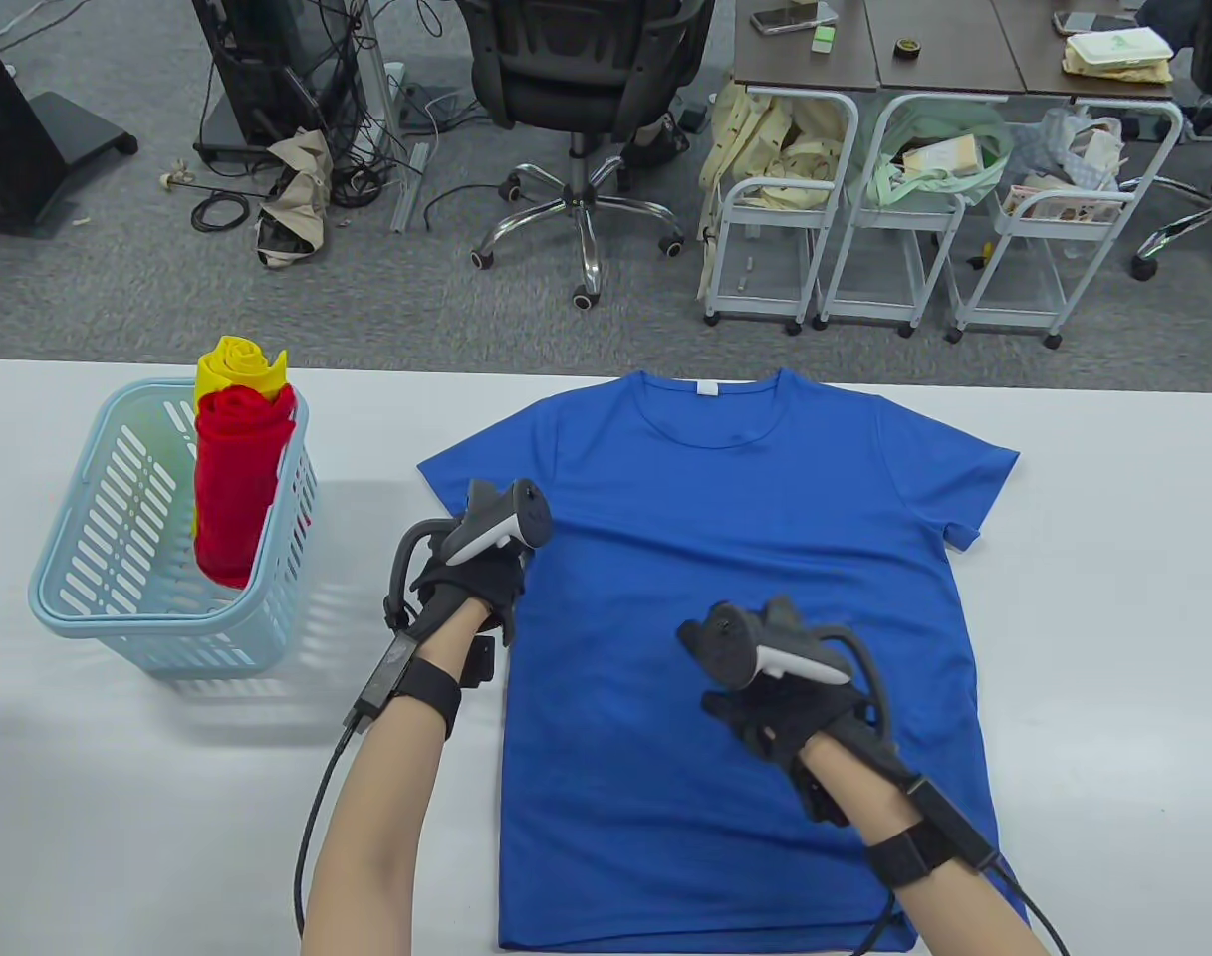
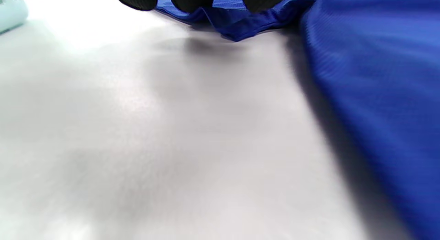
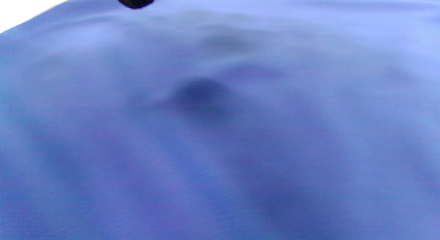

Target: Roll t-shirt into tight roll

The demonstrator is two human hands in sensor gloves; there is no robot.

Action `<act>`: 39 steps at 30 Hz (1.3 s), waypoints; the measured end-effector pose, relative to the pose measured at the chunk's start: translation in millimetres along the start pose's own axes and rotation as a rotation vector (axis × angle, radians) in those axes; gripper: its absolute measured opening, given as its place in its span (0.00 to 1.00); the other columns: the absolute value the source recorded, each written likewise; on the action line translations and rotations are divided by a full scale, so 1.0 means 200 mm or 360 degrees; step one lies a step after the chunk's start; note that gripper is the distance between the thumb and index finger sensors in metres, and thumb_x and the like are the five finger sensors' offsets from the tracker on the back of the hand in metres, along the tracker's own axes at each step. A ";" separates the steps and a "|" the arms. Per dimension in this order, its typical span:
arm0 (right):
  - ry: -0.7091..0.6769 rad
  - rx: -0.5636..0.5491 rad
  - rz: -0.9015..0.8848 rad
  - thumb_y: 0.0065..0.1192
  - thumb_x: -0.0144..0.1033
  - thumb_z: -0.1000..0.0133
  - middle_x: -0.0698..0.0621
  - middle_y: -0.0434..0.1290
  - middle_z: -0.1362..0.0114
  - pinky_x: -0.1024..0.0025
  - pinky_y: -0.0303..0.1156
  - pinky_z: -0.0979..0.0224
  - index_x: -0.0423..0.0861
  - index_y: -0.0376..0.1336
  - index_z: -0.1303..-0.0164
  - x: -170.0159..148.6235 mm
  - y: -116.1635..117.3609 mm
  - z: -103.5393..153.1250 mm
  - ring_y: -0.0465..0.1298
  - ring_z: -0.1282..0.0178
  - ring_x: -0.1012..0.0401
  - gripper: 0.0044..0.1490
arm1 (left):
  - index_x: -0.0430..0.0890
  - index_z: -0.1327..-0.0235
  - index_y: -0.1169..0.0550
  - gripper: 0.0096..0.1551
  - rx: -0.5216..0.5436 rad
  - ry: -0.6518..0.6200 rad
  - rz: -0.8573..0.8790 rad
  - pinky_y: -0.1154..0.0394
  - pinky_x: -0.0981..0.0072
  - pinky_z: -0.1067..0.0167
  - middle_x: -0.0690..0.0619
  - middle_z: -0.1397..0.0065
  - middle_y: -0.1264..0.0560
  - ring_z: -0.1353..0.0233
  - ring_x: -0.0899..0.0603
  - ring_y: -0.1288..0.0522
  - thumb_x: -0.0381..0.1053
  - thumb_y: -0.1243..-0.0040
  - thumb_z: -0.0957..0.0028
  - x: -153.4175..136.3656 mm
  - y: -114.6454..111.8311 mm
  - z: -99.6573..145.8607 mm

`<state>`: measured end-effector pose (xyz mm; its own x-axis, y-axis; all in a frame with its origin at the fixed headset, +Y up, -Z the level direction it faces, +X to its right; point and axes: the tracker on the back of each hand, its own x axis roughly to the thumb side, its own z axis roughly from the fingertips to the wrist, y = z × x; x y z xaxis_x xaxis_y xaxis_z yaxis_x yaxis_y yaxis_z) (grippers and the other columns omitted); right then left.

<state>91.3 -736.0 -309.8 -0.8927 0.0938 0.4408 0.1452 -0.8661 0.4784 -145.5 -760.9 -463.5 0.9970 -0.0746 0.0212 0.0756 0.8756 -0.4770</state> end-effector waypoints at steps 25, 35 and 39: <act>-0.0608 -0.0063 0.0512 0.61 0.40 0.40 0.49 0.65 0.30 0.49 0.63 0.28 0.55 0.60 0.34 0.77 0.23 0.02 0.71 0.37 0.55 0.24 | 0.66 0.28 0.36 0.24 0.0239 -0.0178 -0.0366 0.37 0.41 0.23 0.54 0.22 0.33 0.26 0.44 0.31 0.56 0.51 0.37 0.16 0.02 -0.04; -0.0679 -0.0184 0.0244 0.55 0.41 0.39 0.49 0.63 0.29 0.50 0.63 0.28 0.53 0.56 0.31 0.75 0.06 0.07 0.70 0.36 0.56 0.25 | 0.57 0.26 0.38 0.26 0.0346 -0.0048 -0.0443 0.31 0.45 0.27 0.53 0.25 0.30 0.30 0.45 0.27 0.55 0.56 0.37 0.05 0.05 0.00; -0.0813 -0.0198 -0.0062 0.55 0.41 0.38 0.49 0.63 0.29 0.51 0.63 0.28 0.52 0.56 0.31 0.74 -0.07 0.08 0.70 0.37 0.56 0.25 | 0.55 0.26 0.39 0.26 0.0450 0.0054 -0.0415 0.29 0.47 0.29 0.52 0.27 0.30 0.32 0.46 0.26 0.56 0.57 0.38 -0.03 0.13 0.06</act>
<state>-36.2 -701.9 -240.1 -0.5699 0.3275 0.7536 0.0369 -0.9060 0.4216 -149.3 -731.0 -465.0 0.9429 -0.3238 0.0786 0.3331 0.9218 -0.1982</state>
